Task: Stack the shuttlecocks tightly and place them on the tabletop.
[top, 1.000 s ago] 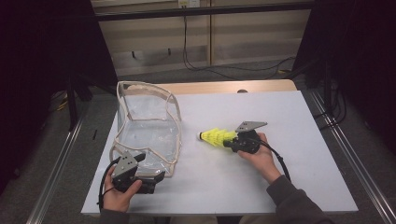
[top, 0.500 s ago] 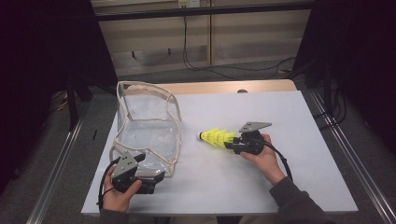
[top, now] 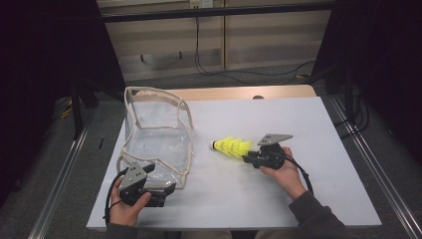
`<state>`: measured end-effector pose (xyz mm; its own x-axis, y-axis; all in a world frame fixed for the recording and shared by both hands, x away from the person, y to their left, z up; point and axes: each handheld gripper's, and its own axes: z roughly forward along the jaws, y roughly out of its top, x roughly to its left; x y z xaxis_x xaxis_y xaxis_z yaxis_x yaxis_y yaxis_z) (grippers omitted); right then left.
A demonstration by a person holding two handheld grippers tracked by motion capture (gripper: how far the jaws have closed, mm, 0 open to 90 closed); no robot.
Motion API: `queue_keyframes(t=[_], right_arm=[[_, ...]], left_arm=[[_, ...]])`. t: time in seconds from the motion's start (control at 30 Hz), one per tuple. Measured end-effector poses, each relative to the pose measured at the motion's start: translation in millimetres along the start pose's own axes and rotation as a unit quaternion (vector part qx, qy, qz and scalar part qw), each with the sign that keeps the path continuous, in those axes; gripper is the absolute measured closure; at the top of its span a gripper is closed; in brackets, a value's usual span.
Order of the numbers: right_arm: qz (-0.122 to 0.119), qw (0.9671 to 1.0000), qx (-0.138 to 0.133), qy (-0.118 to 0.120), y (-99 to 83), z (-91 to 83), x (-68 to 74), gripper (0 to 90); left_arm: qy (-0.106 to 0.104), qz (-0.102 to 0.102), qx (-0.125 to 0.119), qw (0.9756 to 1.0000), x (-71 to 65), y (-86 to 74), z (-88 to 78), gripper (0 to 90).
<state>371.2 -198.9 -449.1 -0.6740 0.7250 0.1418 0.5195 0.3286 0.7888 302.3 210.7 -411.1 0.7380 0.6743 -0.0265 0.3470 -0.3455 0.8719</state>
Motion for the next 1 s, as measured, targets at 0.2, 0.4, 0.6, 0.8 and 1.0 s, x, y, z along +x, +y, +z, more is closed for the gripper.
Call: queue_keyframes(t=[0.2, 0.4, 0.6, 0.8, 1.0], right_arm=[[-0.005, 0.9999, -0.008, 0.006, 2.2, -1.8, 3.4, 88.9], [-0.006, 0.9997, -0.021, 0.01, 5.1, -1.6, 8.5, 89.5], [-0.01, 0.9997, -0.017, 0.013, 7.1, 1.4, 13.9, 89.1], [-0.015, 0.9997, -0.013, 0.015, 6.8, 5.7, 18.5, 88.2], [-0.022, 0.9996, -0.001, 0.018, 5.8, 10.1, 24.0, 85.4]], left_arm=[[0.0, 0.0, 0.0, 1.0, 0.2, 0.1, 0.2, 4.3], [0.001, 0.0, 0.0, 1.0, 0.0, 0.1, 0.6, 4.2], [0.001, -0.001, 0.0, 1.0, -0.2, 0.1, 0.6, 4.1], [0.0, 0.0, 0.0, 1.0, -0.2, 0.1, 0.4, 4.0], [0.0, -0.001, -0.001, 1.0, -0.3, 0.0, 0.6, 4.0]])
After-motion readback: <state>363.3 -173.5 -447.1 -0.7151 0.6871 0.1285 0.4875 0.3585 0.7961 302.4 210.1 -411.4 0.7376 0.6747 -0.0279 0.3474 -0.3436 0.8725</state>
